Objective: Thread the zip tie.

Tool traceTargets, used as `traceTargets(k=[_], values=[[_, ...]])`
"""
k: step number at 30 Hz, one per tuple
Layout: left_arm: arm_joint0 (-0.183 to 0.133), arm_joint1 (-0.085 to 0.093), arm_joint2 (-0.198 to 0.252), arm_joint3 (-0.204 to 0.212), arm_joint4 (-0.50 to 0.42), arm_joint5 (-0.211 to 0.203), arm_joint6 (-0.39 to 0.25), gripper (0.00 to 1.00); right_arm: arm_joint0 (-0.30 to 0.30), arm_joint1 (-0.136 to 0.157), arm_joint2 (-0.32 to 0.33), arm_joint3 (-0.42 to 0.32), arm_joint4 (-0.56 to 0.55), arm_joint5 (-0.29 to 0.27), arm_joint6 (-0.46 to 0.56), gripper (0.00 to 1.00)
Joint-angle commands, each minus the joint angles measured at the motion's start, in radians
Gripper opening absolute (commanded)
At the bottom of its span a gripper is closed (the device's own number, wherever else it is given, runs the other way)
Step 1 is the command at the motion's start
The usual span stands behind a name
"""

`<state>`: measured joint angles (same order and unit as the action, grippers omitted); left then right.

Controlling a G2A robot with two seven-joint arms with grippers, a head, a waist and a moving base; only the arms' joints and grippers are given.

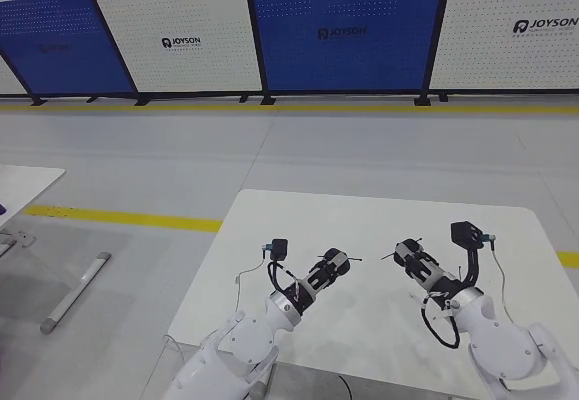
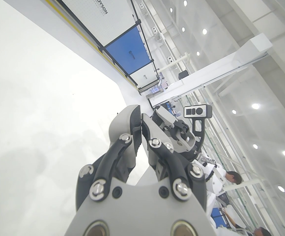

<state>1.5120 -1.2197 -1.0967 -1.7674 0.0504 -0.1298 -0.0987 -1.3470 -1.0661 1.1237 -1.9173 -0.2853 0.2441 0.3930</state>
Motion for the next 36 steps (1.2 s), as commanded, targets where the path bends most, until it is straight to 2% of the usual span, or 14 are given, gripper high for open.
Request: traceTargets(k=[1,7,11,21,23,36], values=[[0.000,0.000,0.000,0.000,0.000,0.000,0.000,0.00,-0.012,-0.004,-0.005,-0.003,0.002,-0.012,-0.033,0.00],[0.000,0.000,0.000,0.000,0.000,0.000,0.000,0.00,-0.040,-0.022,-0.045,-0.022,0.028,-0.035,-0.142,0.00],[0.000,0.000,0.000,0.000,0.000,0.000,0.000,0.00,-0.026,-0.034,-0.069,-0.013,0.011,0.022,-0.184,0.00],[0.000,0.000,0.000,0.000,0.000,0.000,0.000,0.00,-0.024,-0.035,-0.071,-0.013,0.009,0.026,-0.184,0.00],[0.000,0.000,0.000,0.000,0.000,0.000,0.000,0.00,-0.030,-0.037,-0.078,-0.011,0.001,0.011,-0.182,0.00],[0.000,0.000,0.000,0.000,0.000,0.000,0.000,0.00,-0.009,-0.058,-0.111,0.019,-0.044,0.024,-0.183,0.00]])
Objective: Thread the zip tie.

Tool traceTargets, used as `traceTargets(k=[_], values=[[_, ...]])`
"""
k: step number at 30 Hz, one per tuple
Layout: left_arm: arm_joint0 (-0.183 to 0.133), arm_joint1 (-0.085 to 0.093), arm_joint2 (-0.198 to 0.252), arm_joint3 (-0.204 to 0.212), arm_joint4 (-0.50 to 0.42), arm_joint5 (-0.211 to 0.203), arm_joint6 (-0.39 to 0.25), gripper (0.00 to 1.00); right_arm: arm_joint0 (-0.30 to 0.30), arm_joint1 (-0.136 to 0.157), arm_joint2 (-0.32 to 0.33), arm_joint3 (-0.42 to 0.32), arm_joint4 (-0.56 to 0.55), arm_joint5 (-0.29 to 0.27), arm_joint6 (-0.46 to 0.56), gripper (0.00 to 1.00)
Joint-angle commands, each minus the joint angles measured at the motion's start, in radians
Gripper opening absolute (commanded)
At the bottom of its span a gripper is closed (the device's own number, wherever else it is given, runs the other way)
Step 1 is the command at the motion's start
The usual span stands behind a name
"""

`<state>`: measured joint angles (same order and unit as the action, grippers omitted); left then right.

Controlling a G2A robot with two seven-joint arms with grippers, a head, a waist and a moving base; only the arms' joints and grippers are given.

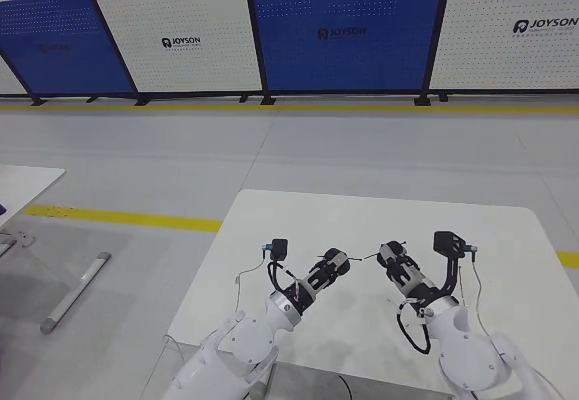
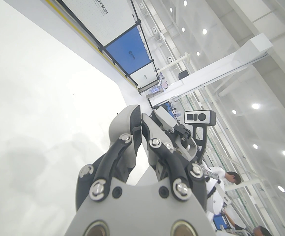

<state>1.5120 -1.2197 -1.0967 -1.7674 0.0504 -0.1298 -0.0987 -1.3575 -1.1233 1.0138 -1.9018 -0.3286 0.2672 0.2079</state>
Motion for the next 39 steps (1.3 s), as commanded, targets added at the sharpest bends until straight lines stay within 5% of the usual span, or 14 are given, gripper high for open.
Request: traceTargets(k=[1,39], values=[[0.000,0.000,0.000,0.000,0.000,0.000,0.000,0.00,0.003,-0.003,-0.002,0.006,-0.002,0.002,0.003,0.00],[0.000,0.000,0.000,0.000,0.000,0.000,0.000,0.00,-0.024,-0.034,0.044,-0.009,-0.038,-0.020,0.050,0.00]])
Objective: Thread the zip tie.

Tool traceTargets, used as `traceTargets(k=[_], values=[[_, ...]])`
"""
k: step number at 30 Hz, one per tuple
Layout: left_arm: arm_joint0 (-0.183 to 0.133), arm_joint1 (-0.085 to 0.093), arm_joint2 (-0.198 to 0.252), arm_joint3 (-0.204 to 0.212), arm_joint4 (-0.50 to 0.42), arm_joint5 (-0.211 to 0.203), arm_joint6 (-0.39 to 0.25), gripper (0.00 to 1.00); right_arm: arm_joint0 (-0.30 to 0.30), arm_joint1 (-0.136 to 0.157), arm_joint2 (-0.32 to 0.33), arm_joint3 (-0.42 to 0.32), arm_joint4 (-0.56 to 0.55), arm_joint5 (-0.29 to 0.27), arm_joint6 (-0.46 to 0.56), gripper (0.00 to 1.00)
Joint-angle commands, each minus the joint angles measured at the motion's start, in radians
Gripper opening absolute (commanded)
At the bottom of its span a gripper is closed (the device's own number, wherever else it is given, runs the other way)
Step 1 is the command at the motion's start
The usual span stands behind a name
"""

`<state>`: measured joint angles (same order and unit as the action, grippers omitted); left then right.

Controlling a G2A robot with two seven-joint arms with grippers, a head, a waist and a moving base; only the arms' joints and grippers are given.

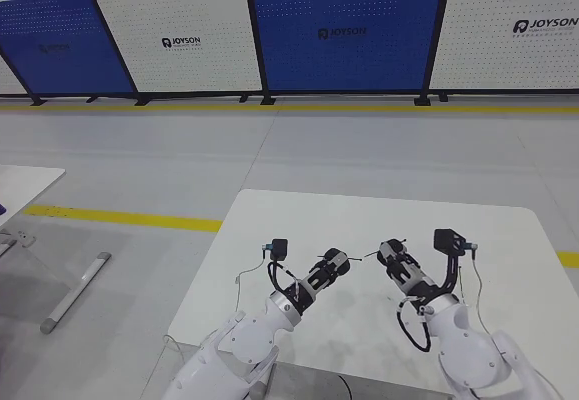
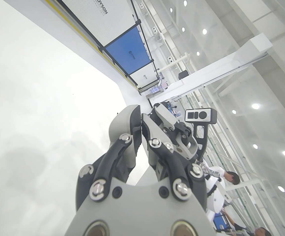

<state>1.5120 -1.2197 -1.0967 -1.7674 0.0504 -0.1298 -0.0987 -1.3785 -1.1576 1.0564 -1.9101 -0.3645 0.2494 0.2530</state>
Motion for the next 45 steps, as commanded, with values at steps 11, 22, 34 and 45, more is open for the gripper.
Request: traceTargets(k=[11,22,34,45], values=[[0.000,0.000,0.000,0.000,0.000,0.000,0.000,0.00,0.003,-0.009,-0.003,0.013,-0.029,0.001,0.024,0.00],[0.000,0.000,0.000,0.000,0.000,0.000,0.000,0.00,-0.009,-0.013,0.014,-0.002,-0.052,-0.006,0.042,0.00],[0.000,0.000,0.000,0.000,0.000,0.000,0.000,0.00,-0.008,-0.022,0.011,-0.008,-0.079,0.001,0.057,0.00],[0.000,0.000,0.000,0.000,0.000,0.000,0.000,0.00,0.015,-0.037,-0.017,0.018,-0.092,0.018,0.058,0.00]])
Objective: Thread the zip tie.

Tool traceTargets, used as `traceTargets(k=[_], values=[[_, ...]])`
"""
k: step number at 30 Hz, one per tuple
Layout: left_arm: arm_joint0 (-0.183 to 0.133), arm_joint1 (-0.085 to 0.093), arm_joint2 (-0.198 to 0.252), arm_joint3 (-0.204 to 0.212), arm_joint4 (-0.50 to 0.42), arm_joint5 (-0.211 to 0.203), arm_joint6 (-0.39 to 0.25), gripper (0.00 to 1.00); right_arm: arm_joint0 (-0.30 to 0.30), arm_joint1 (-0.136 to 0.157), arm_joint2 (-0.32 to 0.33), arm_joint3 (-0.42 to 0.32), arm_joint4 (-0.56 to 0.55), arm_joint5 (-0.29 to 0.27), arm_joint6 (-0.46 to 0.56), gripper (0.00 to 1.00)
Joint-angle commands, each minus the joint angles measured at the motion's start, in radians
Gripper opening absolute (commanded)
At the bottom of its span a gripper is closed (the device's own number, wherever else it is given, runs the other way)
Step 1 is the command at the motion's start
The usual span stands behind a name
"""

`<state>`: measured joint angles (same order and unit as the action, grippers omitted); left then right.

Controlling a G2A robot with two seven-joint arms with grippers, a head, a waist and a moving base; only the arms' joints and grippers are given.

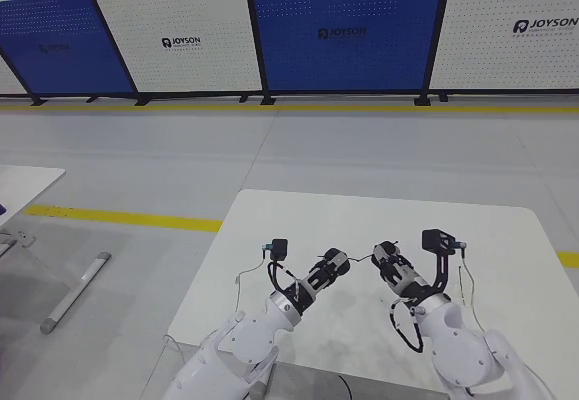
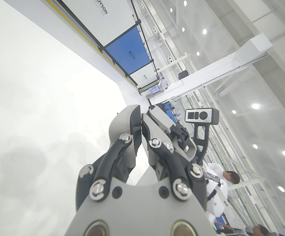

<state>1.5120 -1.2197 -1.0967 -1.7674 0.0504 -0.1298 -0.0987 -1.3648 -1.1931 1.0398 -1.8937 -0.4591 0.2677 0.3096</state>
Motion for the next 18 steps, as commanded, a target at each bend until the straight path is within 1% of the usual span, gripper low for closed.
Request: traceTargets(k=[1,4,10,18], values=[[0.000,0.000,0.000,0.000,0.000,0.000,0.000,0.00,0.002,-0.002,-0.001,0.003,0.006,-0.001,0.003,0.00],[0.000,0.000,0.000,0.000,0.000,0.000,0.000,0.00,0.001,-0.005,0.007,-0.002,0.016,0.000,-0.005,0.00],[0.000,0.000,0.000,0.000,0.000,0.000,0.000,0.00,-0.020,-0.005,0.036,-0.024,0.024,-0.007,-0.010,0.00],[0.000,0.000,0.000,0.000,0.000,0.000,0.000,0.00,-0.022,-0.010,0.030,-0.017,0.004,-0.004,0.003,0.00]])
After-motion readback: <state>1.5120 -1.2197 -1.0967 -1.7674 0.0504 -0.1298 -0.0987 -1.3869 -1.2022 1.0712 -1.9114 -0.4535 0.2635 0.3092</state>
